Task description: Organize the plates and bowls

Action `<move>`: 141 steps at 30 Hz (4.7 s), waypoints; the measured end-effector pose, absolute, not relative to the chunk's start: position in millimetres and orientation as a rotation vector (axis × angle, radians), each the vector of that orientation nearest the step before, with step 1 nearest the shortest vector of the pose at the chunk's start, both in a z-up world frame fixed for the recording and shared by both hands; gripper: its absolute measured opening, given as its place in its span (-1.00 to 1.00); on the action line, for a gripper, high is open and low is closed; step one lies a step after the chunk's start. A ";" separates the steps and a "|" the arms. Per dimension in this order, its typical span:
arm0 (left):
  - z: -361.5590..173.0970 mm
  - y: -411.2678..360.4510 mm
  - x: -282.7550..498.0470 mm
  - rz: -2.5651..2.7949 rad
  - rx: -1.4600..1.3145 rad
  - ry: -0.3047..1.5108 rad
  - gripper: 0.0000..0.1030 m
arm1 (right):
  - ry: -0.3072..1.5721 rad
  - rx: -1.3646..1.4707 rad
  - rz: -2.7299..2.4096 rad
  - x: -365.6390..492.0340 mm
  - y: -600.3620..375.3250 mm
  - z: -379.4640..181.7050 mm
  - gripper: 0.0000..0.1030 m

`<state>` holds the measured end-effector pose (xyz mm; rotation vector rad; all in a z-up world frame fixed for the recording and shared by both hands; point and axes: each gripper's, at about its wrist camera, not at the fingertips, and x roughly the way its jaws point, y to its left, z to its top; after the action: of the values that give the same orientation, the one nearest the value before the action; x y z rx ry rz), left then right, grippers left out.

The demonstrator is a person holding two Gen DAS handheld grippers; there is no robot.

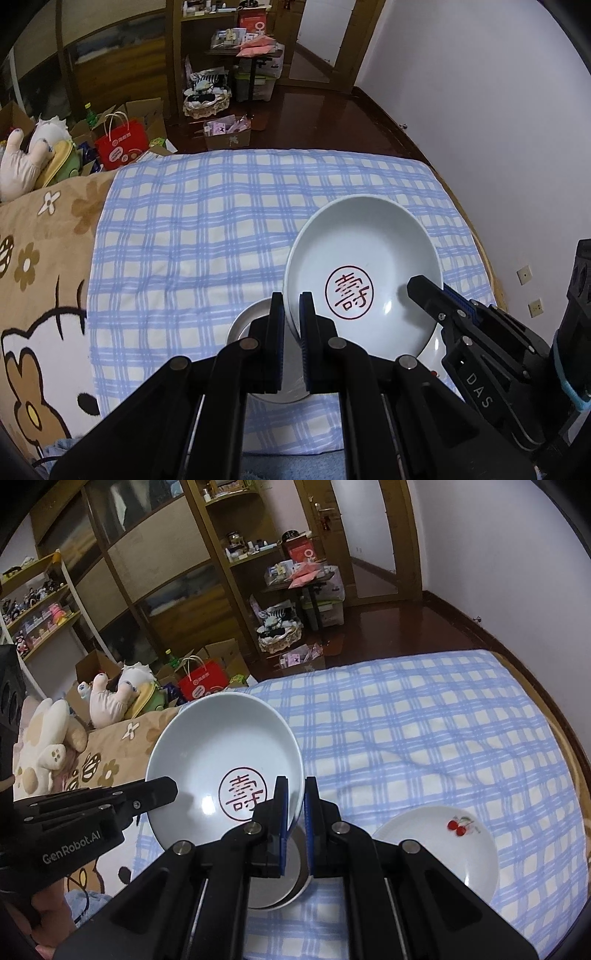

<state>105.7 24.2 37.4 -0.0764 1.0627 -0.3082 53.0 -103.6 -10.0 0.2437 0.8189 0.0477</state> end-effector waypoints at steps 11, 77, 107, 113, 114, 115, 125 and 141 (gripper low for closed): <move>16.7 41.3 88.8 -0.293 -0.089 1.087 -0.84 | 0.851 0.227 0.073 41.5 -85.0 -28.1 -0.83; -98.9 52.2 109.7 -0.232 -0.097 1.319 -0.84 | 1.084 0.244 0.040 55.2 -73.6 -144.8 -0.81; -100.6 47.8 108.6 -0.258 -0.034 1.331 -0.72 | 1.124 0.327 0.045 53.9 -78.1 -148.4 -0.80; -98.9 50.3 114.7 -0.294 -0.027 1.339 -0.72 | 1.141 0.271 0.059 55.0 -75.0 -146.8 -0.79; -97.9 52.1 115.0 -0.290 -0.031 1.337 -0.72 | 1.142 0.271 0.060 55.5 -75.0 -146.1 -0.79; -95.2 54.8 115.2 -0.260 -0.021 1.323 -0.64 | 1.144 0.272 0.059 55.4 -75.2 -145.9 -0.79; -74.3 72.7 114.2 -0.208 -0.031 1.228 -0.08 | 1.139 0.287 0.049 55.8 -77.7 -141.8 -0.79; -85.6 99.6 133.3 -0.114 -0.068 1.256 0.21 | 1.095 0.299 -0.013 55.2 -96.8 -119.8 0.60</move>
<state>133.3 99.6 -85.6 -0.0676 1.2559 -0.1145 55.2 -96.8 -119.8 0.2991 1.0952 -0.0131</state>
